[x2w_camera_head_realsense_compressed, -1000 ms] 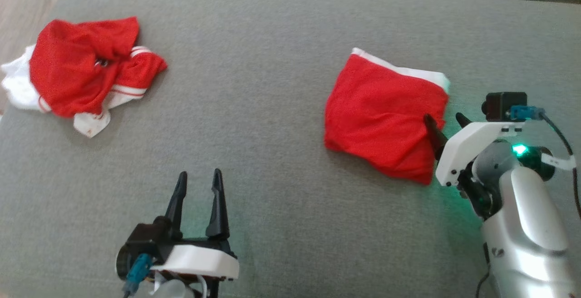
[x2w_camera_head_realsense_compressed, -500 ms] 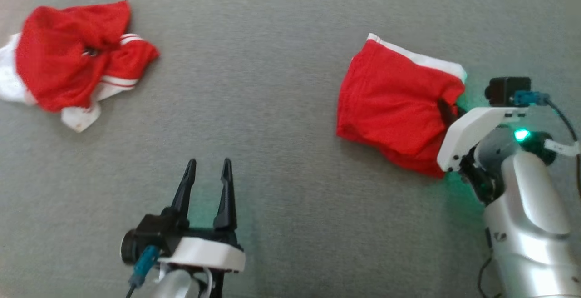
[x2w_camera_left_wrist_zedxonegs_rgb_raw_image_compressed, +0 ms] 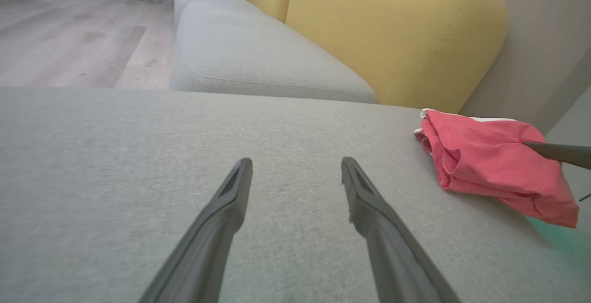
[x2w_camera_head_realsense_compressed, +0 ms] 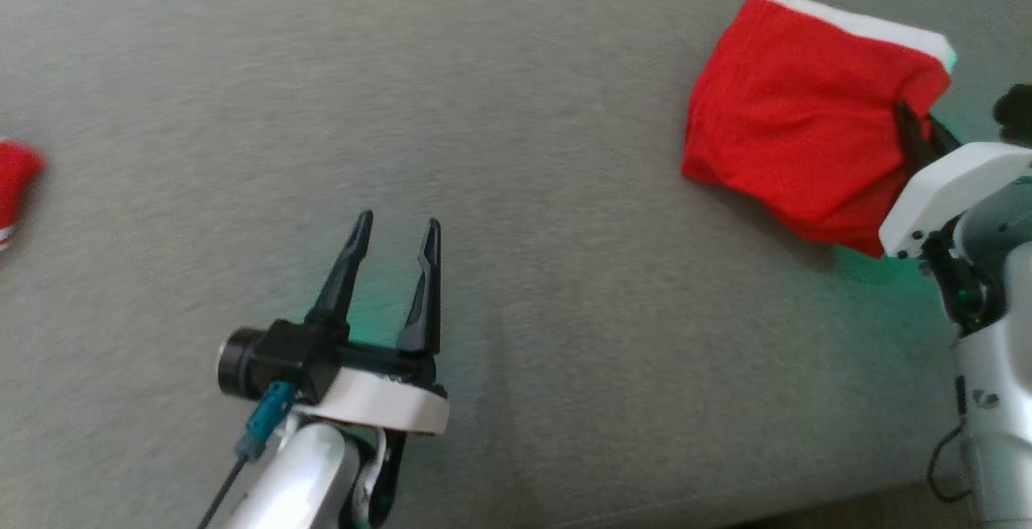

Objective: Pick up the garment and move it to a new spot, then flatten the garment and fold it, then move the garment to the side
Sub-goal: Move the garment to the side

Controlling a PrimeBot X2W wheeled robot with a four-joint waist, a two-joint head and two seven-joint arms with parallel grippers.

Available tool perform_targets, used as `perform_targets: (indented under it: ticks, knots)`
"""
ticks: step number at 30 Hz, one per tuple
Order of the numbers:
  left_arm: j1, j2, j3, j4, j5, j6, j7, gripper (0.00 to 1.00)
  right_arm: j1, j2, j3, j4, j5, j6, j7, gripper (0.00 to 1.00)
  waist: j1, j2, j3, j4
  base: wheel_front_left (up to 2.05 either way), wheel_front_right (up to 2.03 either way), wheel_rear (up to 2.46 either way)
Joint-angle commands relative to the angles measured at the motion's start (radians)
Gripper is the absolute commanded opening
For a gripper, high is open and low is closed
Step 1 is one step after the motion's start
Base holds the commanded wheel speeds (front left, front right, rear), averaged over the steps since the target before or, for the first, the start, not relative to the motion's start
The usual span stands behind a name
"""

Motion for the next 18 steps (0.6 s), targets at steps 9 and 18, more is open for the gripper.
perform_targets:
  ticks: [9,18]
  knots:
    - [-0.065,0.034,0.009,-0.086,0.037,0.010,0.044,1.00,-0.123,-0.073,-0.007,-0.016,-0.013,-0.001,-0.019,0.00,-0.0001,0.0000,0.106,-0.080,0.00,0.00,0.00]
    - [-0.076,0.044,0.010,-0.133,0.048,0.031,0.057,1.00,-0.280,-0.241,-0.052,0.126,-0.111,-0.001,-0.006,0.00,-0.0001,0.0000,0.165,0.034,0.00,0.00,0.00]
